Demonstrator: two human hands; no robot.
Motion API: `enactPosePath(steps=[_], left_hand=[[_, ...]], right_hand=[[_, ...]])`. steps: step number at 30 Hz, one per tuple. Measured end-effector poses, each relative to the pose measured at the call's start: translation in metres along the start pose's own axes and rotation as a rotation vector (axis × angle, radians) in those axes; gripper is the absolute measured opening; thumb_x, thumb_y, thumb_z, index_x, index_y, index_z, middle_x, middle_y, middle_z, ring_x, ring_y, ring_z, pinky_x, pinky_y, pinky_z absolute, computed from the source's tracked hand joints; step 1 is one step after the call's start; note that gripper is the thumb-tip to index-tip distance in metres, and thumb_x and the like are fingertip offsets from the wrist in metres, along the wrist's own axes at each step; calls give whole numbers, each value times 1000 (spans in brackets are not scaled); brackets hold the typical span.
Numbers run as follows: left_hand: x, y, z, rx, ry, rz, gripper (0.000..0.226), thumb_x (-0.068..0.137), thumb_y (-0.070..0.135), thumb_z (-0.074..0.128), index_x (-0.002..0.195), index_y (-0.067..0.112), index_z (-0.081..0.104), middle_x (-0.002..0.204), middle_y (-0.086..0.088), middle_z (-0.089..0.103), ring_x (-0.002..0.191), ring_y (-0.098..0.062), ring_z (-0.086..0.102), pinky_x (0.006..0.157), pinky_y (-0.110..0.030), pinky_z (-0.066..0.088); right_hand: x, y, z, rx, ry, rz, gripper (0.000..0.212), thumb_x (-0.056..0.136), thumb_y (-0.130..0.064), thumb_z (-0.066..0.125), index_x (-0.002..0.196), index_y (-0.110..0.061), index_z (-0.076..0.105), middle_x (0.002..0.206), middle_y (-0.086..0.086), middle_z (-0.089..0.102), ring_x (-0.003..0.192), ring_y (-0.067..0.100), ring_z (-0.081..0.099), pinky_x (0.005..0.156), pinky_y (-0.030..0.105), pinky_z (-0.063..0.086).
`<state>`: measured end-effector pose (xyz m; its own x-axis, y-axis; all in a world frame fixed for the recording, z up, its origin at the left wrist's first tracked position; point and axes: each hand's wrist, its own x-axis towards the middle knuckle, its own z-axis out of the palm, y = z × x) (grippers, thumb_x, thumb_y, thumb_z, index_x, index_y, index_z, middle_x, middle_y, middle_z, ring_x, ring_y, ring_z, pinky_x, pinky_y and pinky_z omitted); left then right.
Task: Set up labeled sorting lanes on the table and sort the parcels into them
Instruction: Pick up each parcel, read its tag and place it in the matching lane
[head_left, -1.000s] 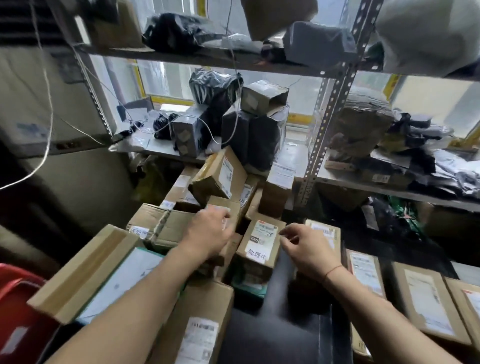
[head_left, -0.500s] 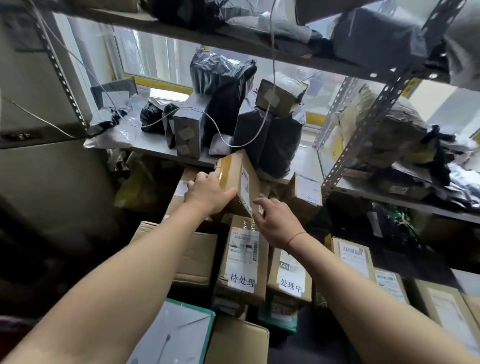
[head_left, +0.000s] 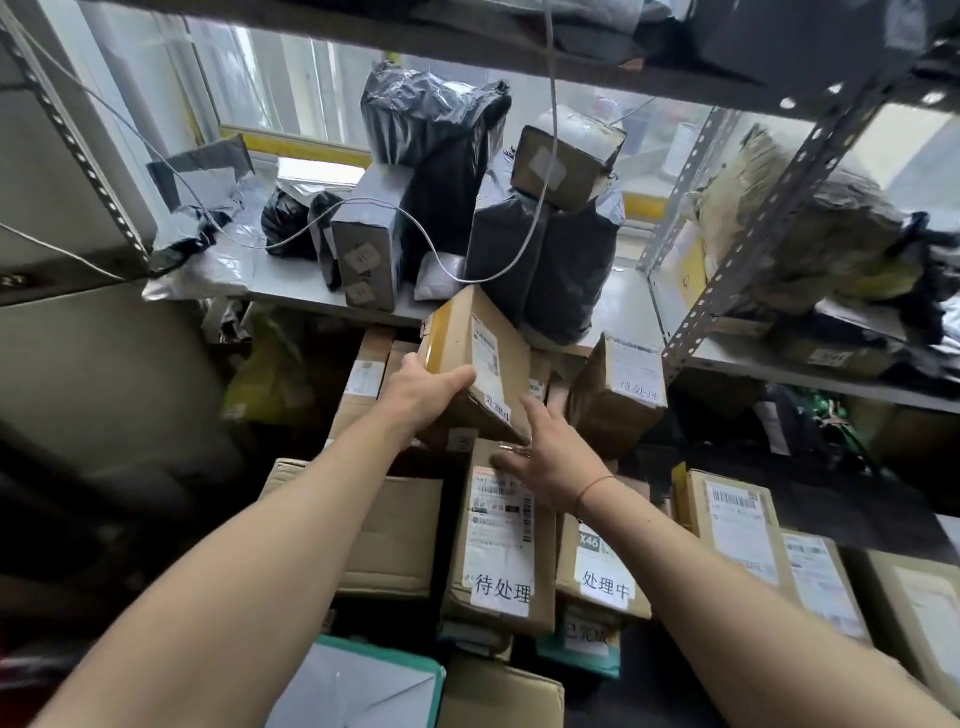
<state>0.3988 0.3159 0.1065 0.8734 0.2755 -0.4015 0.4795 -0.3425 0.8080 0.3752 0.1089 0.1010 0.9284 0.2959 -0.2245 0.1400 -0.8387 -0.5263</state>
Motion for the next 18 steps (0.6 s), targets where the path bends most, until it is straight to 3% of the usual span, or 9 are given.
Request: enactPosePath(steps=[3,7,12,15,18], left_hand=[[-4,-5,-11,-126,26,20,90,76,64,69,150,25,38,117,-2,62,104,-25,68,84,-45,65],[-15,-9,-32,-210,86,93,80,80,62,67,148,27,44,117,-2,67,101,-22,71,81,-42,66],[-41,-10,-70,-341,152,85,77,73,67,69,140,31,54,119,-2,70,103,-24,73,85,-48,66],[-63,-16,-88,-442,97,50,73,74,67,70,135,29,59,118,-7,75,102,-28,75,81,-53,65],[-86,-17,-100,-527,-7,-3,61,77,65,66,122,24,72,111,-10,80,104,-32,75,90,-61,60]], right_hand=[[2,2,3,0,20,0,98,91,-50,76,166,-24,18,163,6,38,142,28,50,117,47,45],[-1,-1,5,48,53,-12,106,89,-49,78,168,-25,10,168,6,31,148,28,44,121,48,41],[-9,-18,3,23,189,-95,82,99,-58,60,164,-18,29,162,8,44,149,26,41,123,48,37],[-16,-43,-6,268,236,-90,63,105,-58,49,153,-18,49,147,4,60,135,23,55,112,43,48],[-27,-71,-17,735,74,44,50,104,-61,50,132,-22,64,127,0,70,123,26,64,106,44,52]])
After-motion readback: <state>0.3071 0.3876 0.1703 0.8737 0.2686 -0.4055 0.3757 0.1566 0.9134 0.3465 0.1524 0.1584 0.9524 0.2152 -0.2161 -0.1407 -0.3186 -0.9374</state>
